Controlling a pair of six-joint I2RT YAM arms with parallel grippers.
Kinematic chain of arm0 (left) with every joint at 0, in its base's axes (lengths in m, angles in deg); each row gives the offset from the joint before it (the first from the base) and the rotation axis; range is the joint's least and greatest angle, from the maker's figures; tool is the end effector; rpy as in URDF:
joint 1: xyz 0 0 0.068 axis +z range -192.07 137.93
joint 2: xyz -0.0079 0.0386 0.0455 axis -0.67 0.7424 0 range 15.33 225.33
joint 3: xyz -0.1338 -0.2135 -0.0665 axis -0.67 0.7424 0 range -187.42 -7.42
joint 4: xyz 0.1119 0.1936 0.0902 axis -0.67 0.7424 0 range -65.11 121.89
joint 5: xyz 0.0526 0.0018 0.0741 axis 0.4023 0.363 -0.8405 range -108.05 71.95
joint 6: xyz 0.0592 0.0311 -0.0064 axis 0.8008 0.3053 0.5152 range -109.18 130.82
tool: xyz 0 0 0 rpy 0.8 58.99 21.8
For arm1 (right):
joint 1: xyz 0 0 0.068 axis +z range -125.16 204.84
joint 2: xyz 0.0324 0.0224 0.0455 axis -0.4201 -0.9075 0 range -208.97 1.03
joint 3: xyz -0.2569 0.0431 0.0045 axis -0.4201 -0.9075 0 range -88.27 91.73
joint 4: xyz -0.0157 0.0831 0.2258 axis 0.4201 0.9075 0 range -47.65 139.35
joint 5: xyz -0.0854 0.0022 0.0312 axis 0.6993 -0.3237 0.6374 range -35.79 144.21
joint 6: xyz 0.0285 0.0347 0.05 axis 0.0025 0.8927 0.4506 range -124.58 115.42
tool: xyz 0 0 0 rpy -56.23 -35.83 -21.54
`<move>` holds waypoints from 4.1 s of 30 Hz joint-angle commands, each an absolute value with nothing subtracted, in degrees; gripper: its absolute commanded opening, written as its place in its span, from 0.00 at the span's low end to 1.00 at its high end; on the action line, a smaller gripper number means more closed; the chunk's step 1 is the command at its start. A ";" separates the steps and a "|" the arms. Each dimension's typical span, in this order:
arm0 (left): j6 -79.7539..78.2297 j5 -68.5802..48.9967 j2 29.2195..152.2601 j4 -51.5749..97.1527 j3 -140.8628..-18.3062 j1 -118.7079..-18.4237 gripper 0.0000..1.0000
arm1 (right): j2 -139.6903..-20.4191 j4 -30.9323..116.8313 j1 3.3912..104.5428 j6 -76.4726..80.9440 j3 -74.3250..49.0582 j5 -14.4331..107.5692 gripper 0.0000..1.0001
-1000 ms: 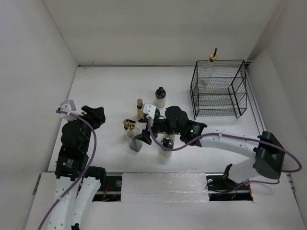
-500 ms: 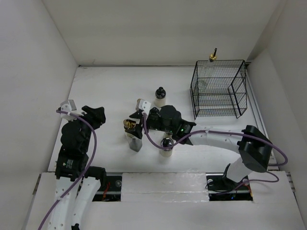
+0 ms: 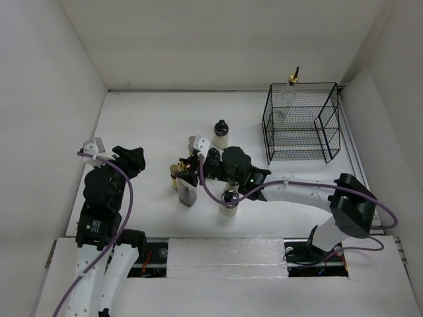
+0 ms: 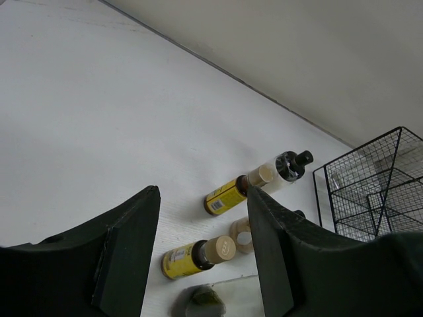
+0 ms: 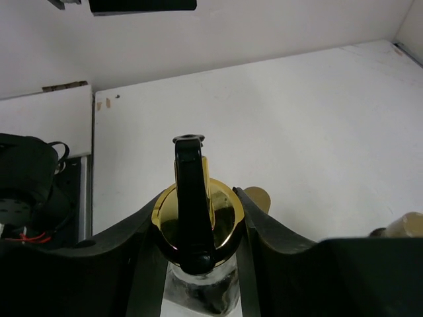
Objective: Organize the condiment bottles
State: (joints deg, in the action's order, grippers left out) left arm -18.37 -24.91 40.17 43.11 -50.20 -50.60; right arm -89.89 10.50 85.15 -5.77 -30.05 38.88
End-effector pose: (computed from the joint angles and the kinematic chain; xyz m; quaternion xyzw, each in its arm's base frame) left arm 0.1126 -0.0104 0.3443 -0.1683 0.6885 -0.1876 0.6800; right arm 0.1709 0.3284 0.2928 -0.4414 0.5588 0.4258 0.5582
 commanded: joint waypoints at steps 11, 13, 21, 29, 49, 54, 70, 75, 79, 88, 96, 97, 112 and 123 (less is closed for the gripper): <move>-17.57 -24.29 39.68 40.36 -51.36 -50.42 0.51 | -67.53 28.36 84.52 -8.00 -10.85 55.95 0.00; -17.57 -24.29 39.16 40.36 -51.36 -50.42 0.51 | -67.00 32.40 80.94 -9.23 -8.74 60.96 0.00; -17.57 -23.68 39.15 40.36 -51.36 -50.42 0.51 | -67.61 44.28 60.11 -12.84 3.91 65.03 0.00; -17.57 -24.20 39.15 40.36 -51.36 -50.42 0.51 | -73.85 46.22 37.60 -11.43 10.07 57.30 0.00; -17.57 -24.82 39.77 40.36 -51.36 -50.94 0.51 | -98.20 45.09 23.43 -10.38 28.64 50.70 0.00; -17.57 -24.82 39.77 40.36 -51.36 -50.94 0.51 | -96.63 39.73 23.43 -9.85 19.68 49.55 0.00; -17.57 -24.82 39.86 40.36 -51.36 -50.94 0.51 | -97.68 30.58 22.38 -7.30 -0.55 47.53 0.06; -17.05 -24.29 39.86 40.36 -51.36 -50.42 0.51 | -95.31 30.58 22.38 -4.58 -2.39 49.10 0.58; -17.04 -23.68 39.86 39.83 -51.36 -50.42 0.56 | -92.06 31.45 22.38 -2.91 -2.40 50.25 0.73; -17.04 -23.68 39.86 39.83 -50.83 -50.42 0.56 | -75.45 34.79 27.20 -0.80 -6.43 52.11 0.51; -16.52 -22.62 39.24 39.83 -50.83 -50.42 0.17 | -70.69 38.04 52.82 -0.36 -18.74 46.10 0.00; -16.52 -22.62 39.24 39.83 -50.83 -50.42 0.17 | -71.48 39.35 55.23 -1.40 -19.62 47.25 0.02; -15.99 -21.48 39.24 39.83 -50.83 -50.42 0.44 | -86.49 48.16 68.70 -5.02 -19.81 54.82 0.70; -15.99 -20.96 39.15 39.22 -50.83 -50.42 0.44 | -94.50 47.01 70.46 -5.02 -16.72 54.64 0.60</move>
State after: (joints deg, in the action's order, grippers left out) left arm -16.82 -22.22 39.10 42.26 -50.20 -50.60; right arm -93.95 49.62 69.31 -4.76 -19.82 53.76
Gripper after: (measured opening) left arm 0.433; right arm 0.605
